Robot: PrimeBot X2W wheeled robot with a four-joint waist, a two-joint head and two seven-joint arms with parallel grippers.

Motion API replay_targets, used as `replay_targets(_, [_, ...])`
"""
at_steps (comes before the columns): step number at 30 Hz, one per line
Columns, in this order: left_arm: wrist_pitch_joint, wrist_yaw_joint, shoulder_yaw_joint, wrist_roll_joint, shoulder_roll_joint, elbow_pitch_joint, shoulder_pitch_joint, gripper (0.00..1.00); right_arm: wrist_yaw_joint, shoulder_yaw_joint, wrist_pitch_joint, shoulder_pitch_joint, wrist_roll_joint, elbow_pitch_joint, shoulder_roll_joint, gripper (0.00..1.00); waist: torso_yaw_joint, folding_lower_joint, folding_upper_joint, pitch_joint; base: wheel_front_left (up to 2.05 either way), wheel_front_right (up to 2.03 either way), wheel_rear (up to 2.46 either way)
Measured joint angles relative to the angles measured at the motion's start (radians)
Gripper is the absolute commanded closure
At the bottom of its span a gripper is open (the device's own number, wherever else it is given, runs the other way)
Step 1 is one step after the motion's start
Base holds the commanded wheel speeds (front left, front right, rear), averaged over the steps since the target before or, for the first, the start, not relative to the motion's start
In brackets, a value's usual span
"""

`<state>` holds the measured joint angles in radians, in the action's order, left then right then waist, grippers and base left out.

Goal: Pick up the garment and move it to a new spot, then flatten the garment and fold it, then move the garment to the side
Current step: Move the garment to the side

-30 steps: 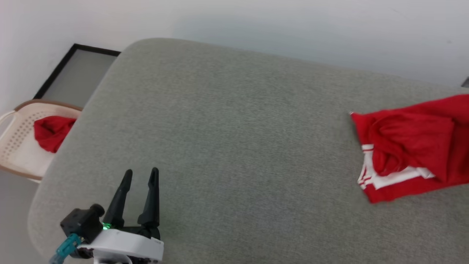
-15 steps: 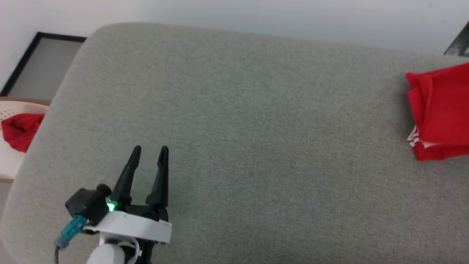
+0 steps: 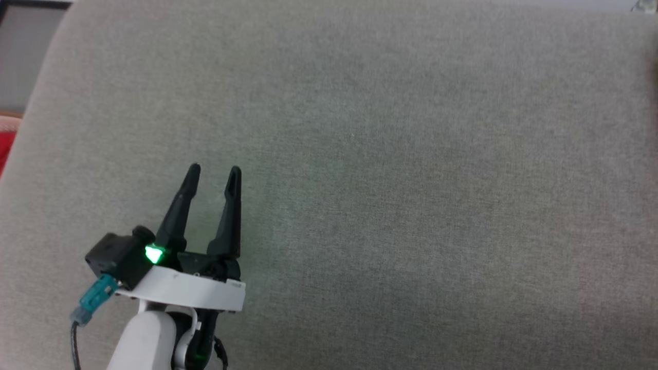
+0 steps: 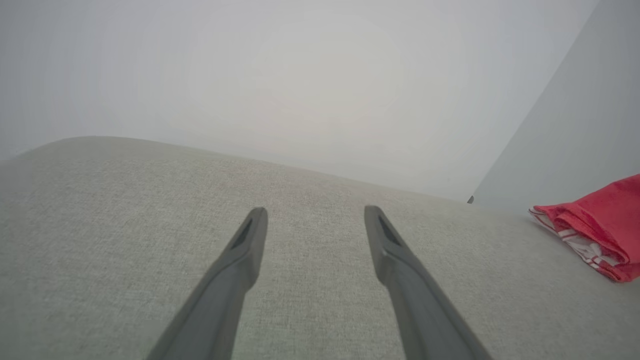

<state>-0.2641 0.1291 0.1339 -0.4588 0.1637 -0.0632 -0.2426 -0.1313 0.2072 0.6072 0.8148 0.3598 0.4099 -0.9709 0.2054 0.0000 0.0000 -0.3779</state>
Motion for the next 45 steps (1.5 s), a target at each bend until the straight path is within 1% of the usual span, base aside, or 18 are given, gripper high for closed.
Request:
replay_targets(5, [0.000,0.000,0.013,0.001,0.002,0.010,-0.026,0.00,0.000,0.034,-0.085,0.059,-0.095,0.081,-0.039,1.00,-0.006,0.0000,0.0000,-0.050,0.00,0.00,0.00])
replay_targets(8, [0.000,0.000,0.017,0.003,0.003,0.011,-0.033,0.00,0.000,0.049,-0.117,0.087,-0.149,0.147,-0.057,1.00,-0.007,0.0000,0.0000,-0.073,0.00,0.00,0.00])
replay_targets(10, [0.000,0.000,0.019,0.003,0.004,0.014,-0.043,0.00,0.000,0.048,-0.123,0.110,-0.181,0.194,-0.057,1.00,-0.007,0.0000,0.0000,-0.085,0.00,0.00,0.00])
replay_targets(14, [0.000,0.000,0.026,0.005,0.007,0.015,-0.046,0.00,0.000,0.054,-0.149,0.130,-0.226,0.273,-0.050,1.00,-0.004,0.0000,0.0000,-0.101,0.00,0.00,0.00])
replay_targets(21, [0.000,0.000,0.029,0.010,0.008,0.019,-0.060,0.00,0.000,0.022,-0.202,0.168,-0.300,0.375,-0.022,1.00,0.003,0.0000,0.0000,-0.117,0.00,0.00,0.00])
replay_targets(27, [0.000,0.000,0.031,0.010,0.014,0.022,-0.065,0.00,0.000,-0.054,-0.258,0.202,-0.369,0.440,0.019,1.00,0.008,0.0000,0.0000,-0.126,0.00,0.00,0.00])
replay_targets(28, [0.000,0.000,0.031,0.010,0.014,0.021,-0.065,0.00,0.000,-0.071,-0.266,0.204,-0.375,0.449,0.027,0.80,0.009,0.0000,0.0000,-0.126,0.00,0.00,0.00])
replay_targets(30, [0.000,0.000,0.032,0.010,0.016,0.021,-0.065,0.00,0.000,-0.089,-0.279,0.212,-0.391,0.466,0.040,0.56,0.009,0.0000,0.0000,-0.126,0.00,0.00,0.00])
replay_targets(33, [0.000,0.000,0.034,0.010,0.019,0.022,-0.065,0.00,0.000,-0.115,-0.305,0.223,-0.413,0.483,0.058,0.00,0.008,0.0000,0.0000,-0.129,0.00,0.00,0.00])
replay_targets(39, [0.000,0.000,0.034,0.010,0.027,0.023,-0.067,0.00,0.000,-0.148,-0.364,0.241,-0.477,0.508,0.094,0.00,-0.002,0.0000,0.0000,-0.132,0.00,0.00,0.00])
replay_targets(43, [0.000,0.000,0.034,0.011,0.029,0.022,-0.067,0.00,0.000,-0.170,-0.461,0.241,-0.513,0.515,0.127,0.00,-0.012,0.0000,0.0000,-0.120,0.00,0.00,0.00])
replay_targets(45, [0.000,0.000,0.036,0.012,0.030,0.018,-0.066,0.00,0.000,-0.184,-0.526,0.246,-0.520,0.517,0.147,0.00,-0.017,0.0000,0.0000,-0.109,0.00,0.00,0.00])
